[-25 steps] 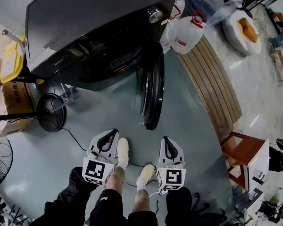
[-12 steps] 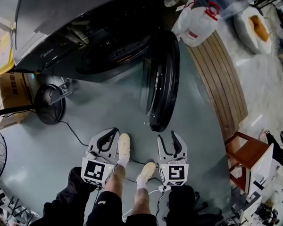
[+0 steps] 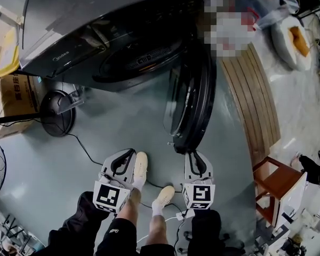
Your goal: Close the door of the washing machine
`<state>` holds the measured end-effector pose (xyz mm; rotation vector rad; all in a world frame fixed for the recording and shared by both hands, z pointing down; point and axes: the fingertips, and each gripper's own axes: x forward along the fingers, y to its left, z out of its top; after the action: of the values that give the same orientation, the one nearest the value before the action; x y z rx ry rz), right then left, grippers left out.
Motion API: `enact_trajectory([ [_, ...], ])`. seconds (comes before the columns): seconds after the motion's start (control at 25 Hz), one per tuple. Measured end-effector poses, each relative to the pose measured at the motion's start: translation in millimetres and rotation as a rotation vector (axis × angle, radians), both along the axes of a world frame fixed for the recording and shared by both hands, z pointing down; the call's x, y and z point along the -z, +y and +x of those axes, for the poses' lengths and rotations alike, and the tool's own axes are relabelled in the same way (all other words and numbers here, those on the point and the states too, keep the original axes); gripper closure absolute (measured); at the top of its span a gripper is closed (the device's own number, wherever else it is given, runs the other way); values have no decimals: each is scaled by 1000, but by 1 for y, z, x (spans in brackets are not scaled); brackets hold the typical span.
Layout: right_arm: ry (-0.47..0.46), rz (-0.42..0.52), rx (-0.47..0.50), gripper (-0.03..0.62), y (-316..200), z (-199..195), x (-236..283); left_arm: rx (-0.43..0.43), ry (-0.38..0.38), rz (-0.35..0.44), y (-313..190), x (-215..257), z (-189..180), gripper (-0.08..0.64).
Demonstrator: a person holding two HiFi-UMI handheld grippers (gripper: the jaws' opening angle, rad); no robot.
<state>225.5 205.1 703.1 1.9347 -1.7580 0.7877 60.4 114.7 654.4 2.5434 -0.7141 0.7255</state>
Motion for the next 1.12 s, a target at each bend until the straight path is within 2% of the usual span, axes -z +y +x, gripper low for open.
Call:
enact_trajectory([
  [0.36,-21,3,34,502,-9,-15,0,48,3,-13,-5,-3,-12,529],
  [0.56,-41,15,55,495,-23,-33,0,64,-30,-20,-11,-6,-25,529],
  [1.12,-79,27,89,477,-68,-87,0,171,-31,-15,-46,-3,-69,529],
])
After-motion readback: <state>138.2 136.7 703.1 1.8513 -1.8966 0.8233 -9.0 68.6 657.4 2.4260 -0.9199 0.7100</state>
